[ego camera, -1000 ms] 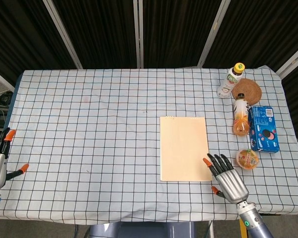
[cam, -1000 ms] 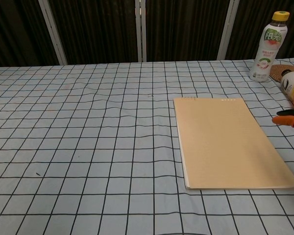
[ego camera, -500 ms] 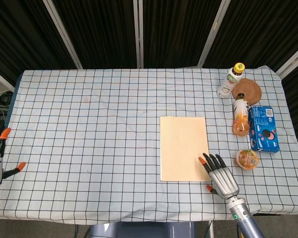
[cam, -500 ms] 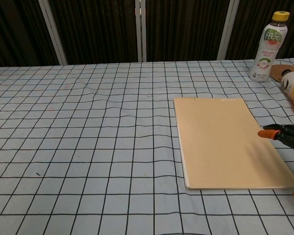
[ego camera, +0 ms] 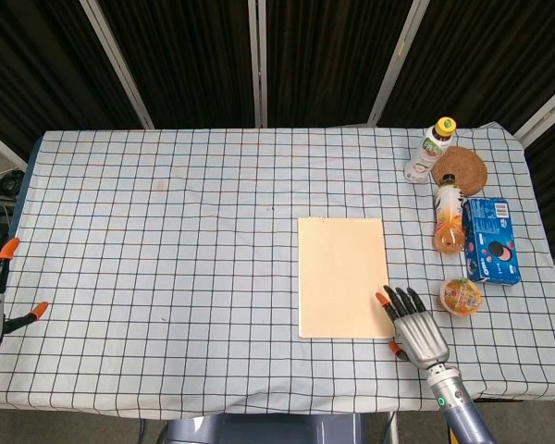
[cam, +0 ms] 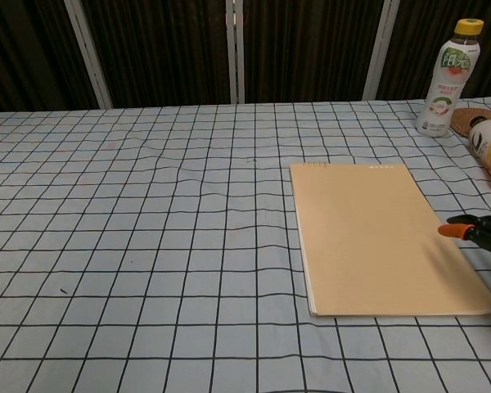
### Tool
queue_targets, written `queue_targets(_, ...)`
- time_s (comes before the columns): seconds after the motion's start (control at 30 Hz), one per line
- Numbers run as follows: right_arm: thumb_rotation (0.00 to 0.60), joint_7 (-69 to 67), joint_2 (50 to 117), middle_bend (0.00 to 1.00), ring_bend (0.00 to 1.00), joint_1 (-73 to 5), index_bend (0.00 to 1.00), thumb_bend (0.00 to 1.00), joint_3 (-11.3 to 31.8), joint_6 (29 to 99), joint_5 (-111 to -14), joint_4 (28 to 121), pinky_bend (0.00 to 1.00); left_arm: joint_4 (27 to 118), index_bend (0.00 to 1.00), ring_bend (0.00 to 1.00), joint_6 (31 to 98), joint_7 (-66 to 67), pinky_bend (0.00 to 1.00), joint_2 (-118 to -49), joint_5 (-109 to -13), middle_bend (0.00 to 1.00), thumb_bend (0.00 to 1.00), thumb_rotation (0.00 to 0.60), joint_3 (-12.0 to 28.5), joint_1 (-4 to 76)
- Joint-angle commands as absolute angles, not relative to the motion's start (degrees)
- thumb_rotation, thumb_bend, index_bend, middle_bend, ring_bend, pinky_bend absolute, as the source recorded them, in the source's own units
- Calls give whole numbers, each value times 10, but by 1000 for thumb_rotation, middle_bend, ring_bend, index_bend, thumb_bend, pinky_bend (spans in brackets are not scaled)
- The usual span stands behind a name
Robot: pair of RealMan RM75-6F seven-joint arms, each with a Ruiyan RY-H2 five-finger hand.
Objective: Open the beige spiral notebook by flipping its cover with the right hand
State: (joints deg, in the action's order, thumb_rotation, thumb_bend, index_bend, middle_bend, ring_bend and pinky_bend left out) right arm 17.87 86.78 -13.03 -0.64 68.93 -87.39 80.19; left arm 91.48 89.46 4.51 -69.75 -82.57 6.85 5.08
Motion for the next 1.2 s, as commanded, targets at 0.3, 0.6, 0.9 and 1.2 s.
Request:
queue_targets(0.3,600,183,882,0,0,-136,14,287,-2,674,-850,789,0,917,0,0,897,43,0,-697,-828,0,86,600,68,50)
queue_targets(0.6,600,183,892,0,0,-139,15,338,-3,673,-846,777,0,915,0,0,895,47,0,-700,-832,0,86,600,64,51)
queue_targets(0.9,600,184,896,0,0,-140,15,381,-7,678,-848,775,0,915,0,0,895,49,0,-701,-835,0,85,600,63,51)
queue_targets(1.2,600,185,904,0,0,-148,25,571,-2,672,-843,777,0,916,0,0,898,48,0,-702,-836,0,86,600,64,51)
